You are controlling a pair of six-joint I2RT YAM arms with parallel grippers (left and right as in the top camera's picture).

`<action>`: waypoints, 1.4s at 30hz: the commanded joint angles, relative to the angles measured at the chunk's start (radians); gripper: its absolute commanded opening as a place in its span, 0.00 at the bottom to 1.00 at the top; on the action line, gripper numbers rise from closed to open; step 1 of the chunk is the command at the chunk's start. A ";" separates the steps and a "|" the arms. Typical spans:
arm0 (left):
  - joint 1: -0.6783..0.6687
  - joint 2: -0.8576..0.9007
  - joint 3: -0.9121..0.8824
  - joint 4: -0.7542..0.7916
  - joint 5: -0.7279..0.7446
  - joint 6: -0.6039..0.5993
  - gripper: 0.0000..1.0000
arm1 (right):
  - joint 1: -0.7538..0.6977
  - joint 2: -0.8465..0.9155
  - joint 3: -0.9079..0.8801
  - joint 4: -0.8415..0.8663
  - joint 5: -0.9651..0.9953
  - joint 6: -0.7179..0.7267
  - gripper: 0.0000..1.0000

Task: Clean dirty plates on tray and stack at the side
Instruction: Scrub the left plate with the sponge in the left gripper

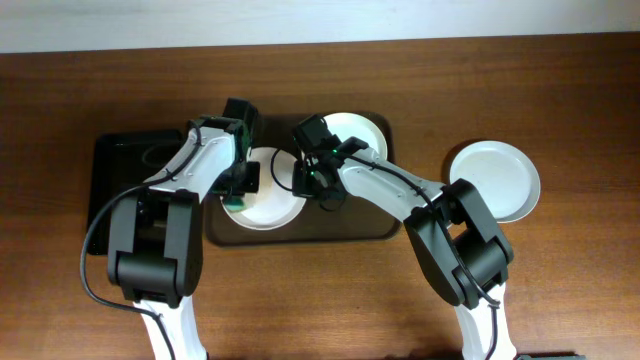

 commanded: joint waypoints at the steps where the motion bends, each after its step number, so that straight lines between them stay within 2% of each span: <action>1: 0.006 0.046 -0.040 -0.040 0.265 0.165 0.01 | 0.005 0.025 -0.011 -0.012 0.020 -0.007 0.04; 3: 0.006 0.046 -0.040 -0.042 0.418 0.242 0.01 | 0.005 0.025 -0.011 -0.012 0.021 -0.007 0.04; 6: 0.006 0.046 -0.040 -0.023 0.545 0.247 0.01 | 0.005 0.025 -0.011 -0.012 0.021 -0.007 0.04; 10: 0.006 0.046 -0.040 0.030 0.563 0.239 0.01 | 0.005 0.025 -0.011 -0.011 0.021 -0.007 0.04; 14: 0.007 0.046 -0.040 0.084 0.559 0.171 0.01 | 0.005 0.025 -0.011 -0.012 0.021 -0.007 0.04; 18: 0.007 0.046 -0.040 0.099 0.446 0.116 0.01 | 0.005 0.025 -0.011 -0.012 0.021 -0.007 0.04; 20: 0.007 0.046 -0.040 0.092 0.304 0.071 0.01 | 0.005 0.025 -0.011 -0.012 0.021 -0.007 0.04; 22: 0.007 0.046 -0.040 0.137 0.239 0.063 0.01 | 0.005 0.025 -0.011 -0.011 0.021 -0.007 0.04; 27: 0.007 0.046 -0.040 0.327 0.233 0.063 0.01 | 0.005 0.025 -0.011 -0.011 0.021 -0.007 0.04; 31: 0.007 0.046 -0.040 0.410 0.211 0.063 0.01 | 0.005 0.025 -0.011 -0.011 0.021 -0.007 0.04; 35: 0.007 0.046 -0.041 0.385 0.093 0.063 0.01 | 0.005 0.025 -0.011 -0.011 0.021 -0.007 0.04; 39: 0.007 0.046 -0.048 0.295 -0.037 0.063 0.01 | 0.005 0.025 -0.011 -0.011 0.021 -0.007 0.04; 42: 0.007 0.046 -0.050 0.211 -0.055 0.063 0.01 | 0.005 0.025 -0.011 -0.011 0.021 -0.007 0.04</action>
